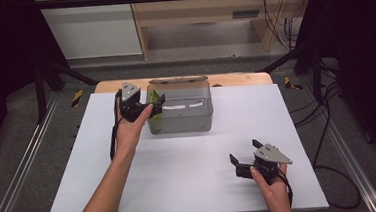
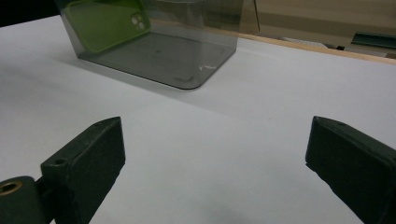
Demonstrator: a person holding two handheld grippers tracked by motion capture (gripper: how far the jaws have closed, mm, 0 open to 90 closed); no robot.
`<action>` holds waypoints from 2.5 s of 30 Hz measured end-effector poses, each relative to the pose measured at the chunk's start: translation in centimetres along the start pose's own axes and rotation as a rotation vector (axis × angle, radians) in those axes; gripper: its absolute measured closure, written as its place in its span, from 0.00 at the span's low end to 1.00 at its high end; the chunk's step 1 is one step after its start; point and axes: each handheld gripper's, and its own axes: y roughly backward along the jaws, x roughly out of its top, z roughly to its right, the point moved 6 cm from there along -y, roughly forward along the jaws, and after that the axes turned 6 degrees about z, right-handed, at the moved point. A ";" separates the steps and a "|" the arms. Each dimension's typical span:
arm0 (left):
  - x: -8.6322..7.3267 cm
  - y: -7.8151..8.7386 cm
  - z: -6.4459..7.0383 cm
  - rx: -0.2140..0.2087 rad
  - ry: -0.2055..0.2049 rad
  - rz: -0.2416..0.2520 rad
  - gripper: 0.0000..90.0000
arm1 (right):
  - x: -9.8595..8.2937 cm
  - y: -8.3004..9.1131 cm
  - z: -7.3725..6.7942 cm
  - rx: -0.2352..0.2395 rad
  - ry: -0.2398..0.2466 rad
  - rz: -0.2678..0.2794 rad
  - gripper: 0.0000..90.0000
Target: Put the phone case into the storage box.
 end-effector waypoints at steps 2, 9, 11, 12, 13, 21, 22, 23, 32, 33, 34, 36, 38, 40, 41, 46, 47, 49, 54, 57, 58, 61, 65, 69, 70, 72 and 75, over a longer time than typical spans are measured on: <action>0.0 0.3 0.1 -0.006 -0.002 0.004 0.04 | 0.0 0.0 0.0 0.000 0.000 0.000 0.06; -0.4 1.4 0.2 -0.019 0.000 0.021 0.04 | 0.0 0.1 0.0 0.004 -0.003 0.000 0.05; -0.5 1.7 0.2 -0.020 0.006 0.029 0.03 | 0.0 0.1 0.1 0.002 -0.002 -0.002 0.05; -0.6 1.9 0.2 -0.021 0.009 0.032 0.03 | 0.0 0.1 0.1 0.002 -0.002 -0.002 0.05; -0.6 2.1 0.2 -0.022 0.009 0.035 0.03 | 0.0 0.1 0.1 0.001 -0.002 -0.001 0.05; -0.9 3.6 0.0 -0.028 0.009 0.058 0.03 | 0.0 0.2 0.0 0.008 -0.005 -0.002 0.05; -0.9 3.7 0.0 -0.027 0.012 0.059 0.03 | 0.0 0.2 0.1 0.007 -0.009 -0.003 0.05; -0.9 4.0 -0.1 -0.028 0.013 0.063 0.03 | 0.1 0.2 0.1 0.008 -0.009 -0.002 0.05; -0.8 5.8 -0.9 -0.019 0.025 0.094 0.03 | 0.1 0.3 0.1 0.013 -0.014 0.001 0.05; -0.7 6.1 -1.1 -0.017 0.022 0.094 0.03 | 0.1 0.3 0.1 0.013 -0.016 0.001 0.05; -0.7 6.2 -1.3 -0.015 0.022 0.094 0.03 | 0.1 0.3 0.1 0.013 -0.015 0.001 0.05; -0.7 6.5 -1.6 -0.010 0.026 0.098 0.03 | 0.1 0.3 0.1 0.013 -0.014 0.001 0.05; -0.5 6.8 -1.9 -0.007 0.024 0.103 0.03 | 0.1 0.3 0.1 0.014 -0.016 0.000 0.05; -0.4 7.2 -2.2 -0.004 0.026 0.110 0.03 | 0.1 0.3 0.1 0.016 -0.018 0.000 0.05; -0.4 7.4 -2.4 -0.002 0.025 0.112 0.03 | 0.1 0.3 0.2 0.015 -0.019 0.000 0.05; -0.5 8.0 -2.9 0.004 0.029 0.114 0.02 | -0.1 0.3 0.3 0.010 -0.005 -0.010 0.05; -0.5 8.2 -3.0 0.004 0.028 0.118 0.02 | 0.0 0.3 0.3 0.011 -0.002 -0.009 0.05; -0.5 8.5 -3.1 0.002 0.026 0.121 0.02 | 0.0 0.4 0.3 0.012 -0.003 -0.008 0.05; -0.5 9.4 -3.6 0.005 0.027 0.131 0.02 | -0.1 0.4 0.4 0.009 -0.002 -0.009 0.05; -0.4 10.1 -4.1 0.010 0.032 0.138 0.02 | -0.1 0.4 0.4 0.008 0.001 -0.009 0.05; -0.4 10.3 -4.2 0.012 0.033 0.141 0.02 | -0.1 0.4 0.4 0.008 0.000 -0.011 0.05; -0.3 11.1 -4.6 0.003 0.023 0.156 0.02 | -0.1 0.4 0.4 0.007 0.003 -0.011 0.05; -0.2 11.8 -4.9 0.006 0.019 0.165 0.02 | -0.1 0.4 0.5 0.005 0.006 -0.010 0.05; -0.1 12.5 -5.2 0.012 0.016 0.170 0.02 | -0.1 0.4 0.5 0.002 0.008 -0.013 0.05; -0.1 12.6 -5.2 0.013 0.011 0.168 0.02 | -0.1 0.4 0.6 0.001 0.009 -0.013 0.05; -0.2 12.9 -5.2 0.014 0.008 0.173 0.02 | -0.1 0.4 0.6 0.001 0.009 -0.014 0.05; -0.3 13.4 -5.3 0.016 0.004 0.176 0.02 | -0.2 0.4 0.6 0.000 0.007 -0.016 0.05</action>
